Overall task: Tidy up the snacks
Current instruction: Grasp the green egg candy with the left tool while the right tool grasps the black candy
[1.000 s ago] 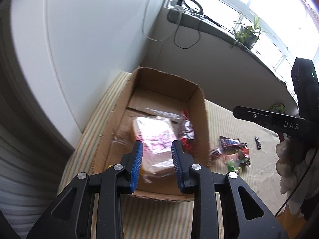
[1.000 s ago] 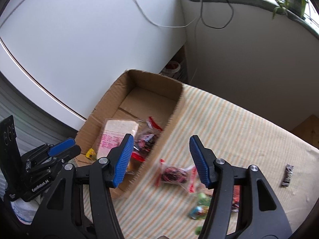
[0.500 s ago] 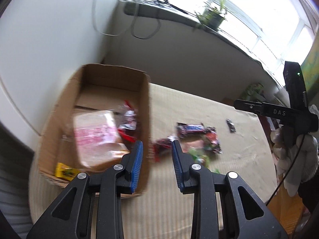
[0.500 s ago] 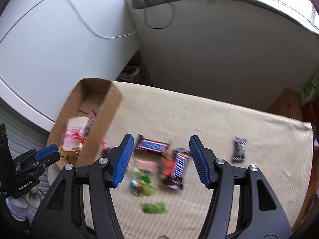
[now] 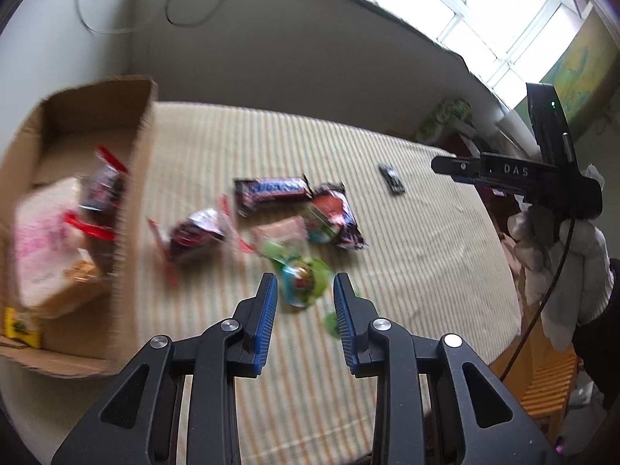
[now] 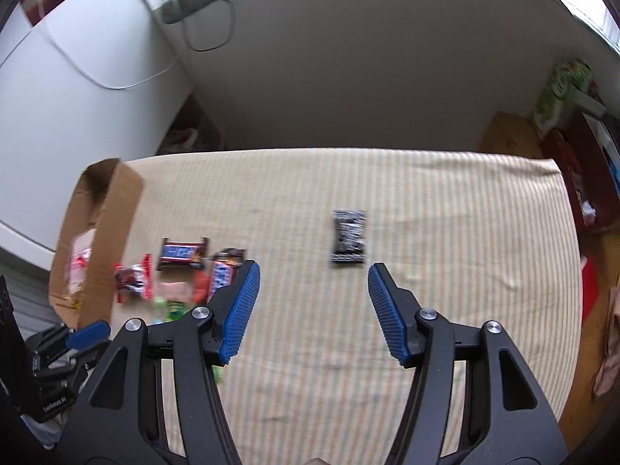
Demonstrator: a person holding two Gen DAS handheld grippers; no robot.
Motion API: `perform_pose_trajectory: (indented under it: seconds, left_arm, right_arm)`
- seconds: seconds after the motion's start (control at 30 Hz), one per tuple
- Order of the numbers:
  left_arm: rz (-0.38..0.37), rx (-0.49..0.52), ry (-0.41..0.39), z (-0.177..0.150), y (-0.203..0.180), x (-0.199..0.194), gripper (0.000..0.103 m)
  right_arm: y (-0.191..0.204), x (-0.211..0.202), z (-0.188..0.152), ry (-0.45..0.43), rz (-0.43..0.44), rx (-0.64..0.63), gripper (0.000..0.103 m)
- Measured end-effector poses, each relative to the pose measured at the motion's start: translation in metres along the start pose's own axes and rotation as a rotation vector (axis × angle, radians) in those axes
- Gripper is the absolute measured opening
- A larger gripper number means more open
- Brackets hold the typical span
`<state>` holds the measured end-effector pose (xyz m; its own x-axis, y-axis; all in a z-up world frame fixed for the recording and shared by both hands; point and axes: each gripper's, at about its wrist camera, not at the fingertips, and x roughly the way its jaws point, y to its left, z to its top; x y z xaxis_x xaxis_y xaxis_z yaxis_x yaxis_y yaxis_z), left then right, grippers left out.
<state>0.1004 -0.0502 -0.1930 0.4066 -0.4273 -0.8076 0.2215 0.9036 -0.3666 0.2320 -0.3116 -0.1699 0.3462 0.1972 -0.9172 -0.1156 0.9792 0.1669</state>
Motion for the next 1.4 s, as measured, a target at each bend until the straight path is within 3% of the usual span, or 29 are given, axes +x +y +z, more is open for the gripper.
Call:
perform_pose_trajectory:
  seconds: [0.13,0.53,0.97,1.07,1.2,1.3,1.4]
  left_arm:
    - [-0.007,-0.007,0.05,-0.004,-0.006,0.026,0.042]
    - [0.061,0.001,0.091,-0.006,-0.006,0.057,0.042]
    - [0.177,-0.008,0.048,-0.007,-0.024,0.08,0.045]
    - [0.201,0.005,0.037,-0.008,-0.029,0.081,0.056]
    - [0.266,0.074,0.018,-0.015,-0.044,0.087,0.057]
    - [0.271,0.076,-0.001,-0.018,-0.045,0.087,0.056]
    - [0.278,0.064,-0.023,-0.019,-0.043,0.086,0.043]
  right_arm:
    - [-0.02,0.01,-0.007,0.014,-0.009,0.015,0.061]
    - [-0.02,0.048,0.004,0.052,-0.066,-0.056,0.061]
    - [-0.019,0.079,0.012,0.061,-0.071,-0.1,0.061]
    - [-0.018,0.083,0.015,0.06,-0.075,-0.117,0.061]
    - [-0.017,0.091,0.018,0.072,-0.083,-0.139,0.061]
    - [-0.015,0.099,0.02,0.085,-0.095,-0.141,0.06]
    - [-0.011,0.104,0.022,0.08,-0.117,-0.16,0.036]
